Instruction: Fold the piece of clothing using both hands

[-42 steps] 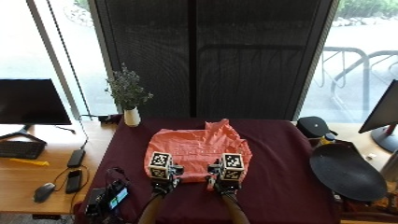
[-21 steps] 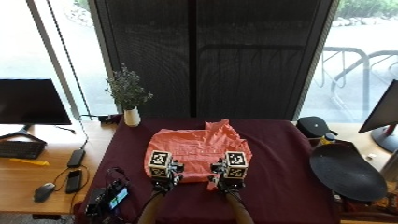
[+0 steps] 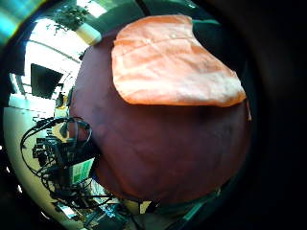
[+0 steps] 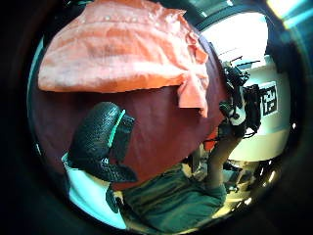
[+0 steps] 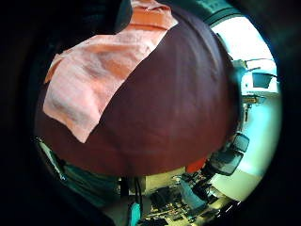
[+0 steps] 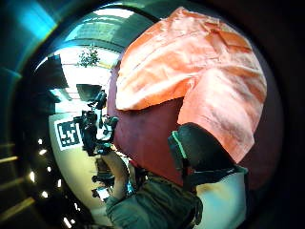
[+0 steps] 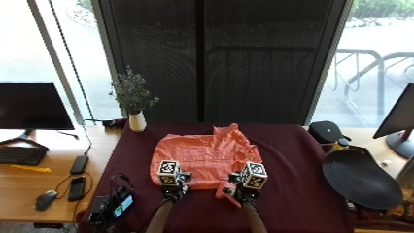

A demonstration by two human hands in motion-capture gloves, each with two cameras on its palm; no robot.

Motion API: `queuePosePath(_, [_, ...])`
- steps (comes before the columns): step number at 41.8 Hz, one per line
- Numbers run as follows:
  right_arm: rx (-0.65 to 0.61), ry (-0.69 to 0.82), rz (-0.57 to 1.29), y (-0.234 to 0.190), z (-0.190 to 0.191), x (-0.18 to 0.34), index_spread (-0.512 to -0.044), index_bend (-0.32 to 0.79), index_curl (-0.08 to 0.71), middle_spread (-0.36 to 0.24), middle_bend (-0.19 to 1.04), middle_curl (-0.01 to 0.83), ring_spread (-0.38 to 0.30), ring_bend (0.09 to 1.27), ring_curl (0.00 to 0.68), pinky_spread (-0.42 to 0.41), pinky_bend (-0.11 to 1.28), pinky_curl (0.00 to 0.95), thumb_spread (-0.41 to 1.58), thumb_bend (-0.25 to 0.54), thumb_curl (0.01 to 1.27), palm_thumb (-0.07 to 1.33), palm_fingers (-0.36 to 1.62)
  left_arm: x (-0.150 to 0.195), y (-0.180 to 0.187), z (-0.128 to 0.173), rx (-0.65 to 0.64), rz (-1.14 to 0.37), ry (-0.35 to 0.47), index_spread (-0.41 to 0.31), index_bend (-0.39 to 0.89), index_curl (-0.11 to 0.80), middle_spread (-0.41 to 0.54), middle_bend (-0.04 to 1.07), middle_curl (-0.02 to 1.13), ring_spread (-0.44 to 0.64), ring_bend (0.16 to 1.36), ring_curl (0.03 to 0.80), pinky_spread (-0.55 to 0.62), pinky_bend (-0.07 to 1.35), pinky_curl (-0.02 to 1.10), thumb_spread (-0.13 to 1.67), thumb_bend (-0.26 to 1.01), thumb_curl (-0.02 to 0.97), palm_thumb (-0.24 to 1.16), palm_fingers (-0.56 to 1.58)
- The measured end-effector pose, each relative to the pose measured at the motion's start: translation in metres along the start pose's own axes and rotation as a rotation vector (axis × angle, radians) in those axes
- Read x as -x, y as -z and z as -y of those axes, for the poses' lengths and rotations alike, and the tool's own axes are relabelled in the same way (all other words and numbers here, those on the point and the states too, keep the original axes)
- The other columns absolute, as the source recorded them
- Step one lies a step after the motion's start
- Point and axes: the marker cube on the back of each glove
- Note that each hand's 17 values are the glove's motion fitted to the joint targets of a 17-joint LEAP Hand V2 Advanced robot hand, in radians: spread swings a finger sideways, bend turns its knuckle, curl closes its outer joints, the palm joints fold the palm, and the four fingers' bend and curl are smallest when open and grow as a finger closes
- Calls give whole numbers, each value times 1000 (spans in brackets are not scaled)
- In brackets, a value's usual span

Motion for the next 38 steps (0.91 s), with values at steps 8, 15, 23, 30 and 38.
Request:
queuePosePath(8, [36,39,4,-14,-1,-2,-300,114,248,78,196,266,163,422,284,240,745,356,1144,-7,316,584,144,-6,-2,-12,101,20,-11,-91,137,307,-1,208,383,154,573,312,315,395,301,1146,-14,293,387,388])
queuePosePath(15, [190,32,22,-30,-5,-2,-290,147,255,80,182,281,163,419,292,239,739,355,1094,-24,318,581,160,-12,-12,-3,72,34,-44,-84,144,314,-3,199,392,145,571,316,316,385,306,1139,-12,304,421,401])
queuePosePath(23, [65,30,-44,-27,4,-2,-290,239,303,51,215,305,132,424,296,229,575,310,1084,12,344,685,322,-17,-13,-21,172,76,-31,-115,184,330,-81,297,417,53,575,316,299,270,279,1151,0,317,488,572])
queuePosePath(30, [-94,35,-53,-20,9,-1,-292,314,343,-25,263,341,-2,499,319,168,382,258,1147,112,392,900,733,-13,-14,3,-97,173,-52,-171,255,383,-163,336,440,-73,553,327,254,150,246,1190,6,321,546,769])
queuePosePath(38, [-108,36,-115,-3,-2,-2,-268,188,363,-90,375,405,-115,539,370,20,336,276,1163,151,415,1024,1087,-18,-5,3,-118,147,-101,-243,280,422,-257,439,473,-227,587,355,150,79,191,1214,33,336,654,1031])
